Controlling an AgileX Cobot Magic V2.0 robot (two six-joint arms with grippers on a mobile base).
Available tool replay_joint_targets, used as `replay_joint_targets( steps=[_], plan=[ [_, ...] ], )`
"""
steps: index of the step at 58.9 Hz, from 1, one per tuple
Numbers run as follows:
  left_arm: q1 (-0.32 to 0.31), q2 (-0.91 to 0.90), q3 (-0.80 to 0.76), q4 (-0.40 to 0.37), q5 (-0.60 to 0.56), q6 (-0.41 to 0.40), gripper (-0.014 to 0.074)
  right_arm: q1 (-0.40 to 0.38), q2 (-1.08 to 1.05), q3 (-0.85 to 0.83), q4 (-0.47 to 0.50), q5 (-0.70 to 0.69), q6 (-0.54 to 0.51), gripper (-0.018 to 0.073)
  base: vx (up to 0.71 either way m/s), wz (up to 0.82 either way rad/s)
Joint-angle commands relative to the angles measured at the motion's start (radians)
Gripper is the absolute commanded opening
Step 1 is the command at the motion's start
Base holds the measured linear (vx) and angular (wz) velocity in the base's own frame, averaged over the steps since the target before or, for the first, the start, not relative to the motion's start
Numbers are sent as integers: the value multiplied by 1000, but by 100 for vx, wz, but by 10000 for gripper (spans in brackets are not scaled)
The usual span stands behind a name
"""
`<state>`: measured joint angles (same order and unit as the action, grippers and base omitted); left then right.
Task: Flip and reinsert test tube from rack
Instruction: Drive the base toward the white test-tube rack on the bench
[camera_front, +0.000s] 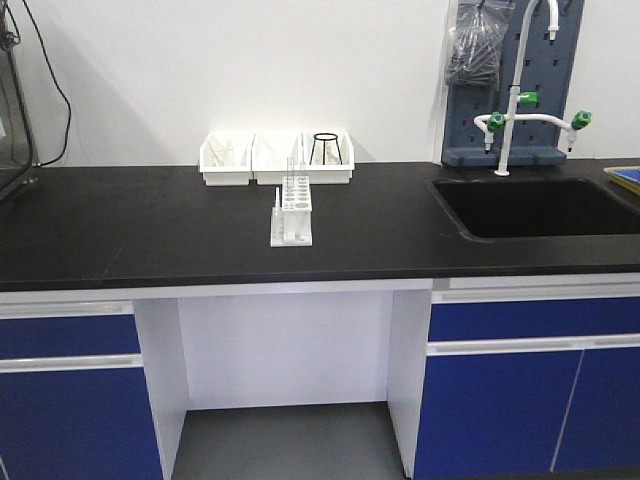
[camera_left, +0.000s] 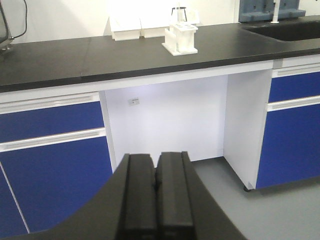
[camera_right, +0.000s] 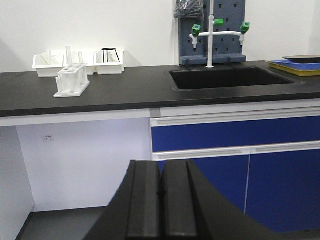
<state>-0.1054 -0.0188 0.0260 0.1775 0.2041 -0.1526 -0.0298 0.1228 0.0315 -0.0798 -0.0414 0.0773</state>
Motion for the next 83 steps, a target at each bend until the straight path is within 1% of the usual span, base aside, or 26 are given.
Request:
replay_joint_targets(
  steps=[1,45,83],
  plan=[
    [0,-7,-4,-5,-82,-10,-7,0,16,1,-4,-78,-8,-11,28,2],
    [0,-7,-4,-5,-82,-10,-7,0,16,1,-4,-78,-8,-11,42,7],
    [0,-7,-4,-5,-82,-10,-7,0,16,1,-4,-78,-8,-11,46,-2]
  ],
)
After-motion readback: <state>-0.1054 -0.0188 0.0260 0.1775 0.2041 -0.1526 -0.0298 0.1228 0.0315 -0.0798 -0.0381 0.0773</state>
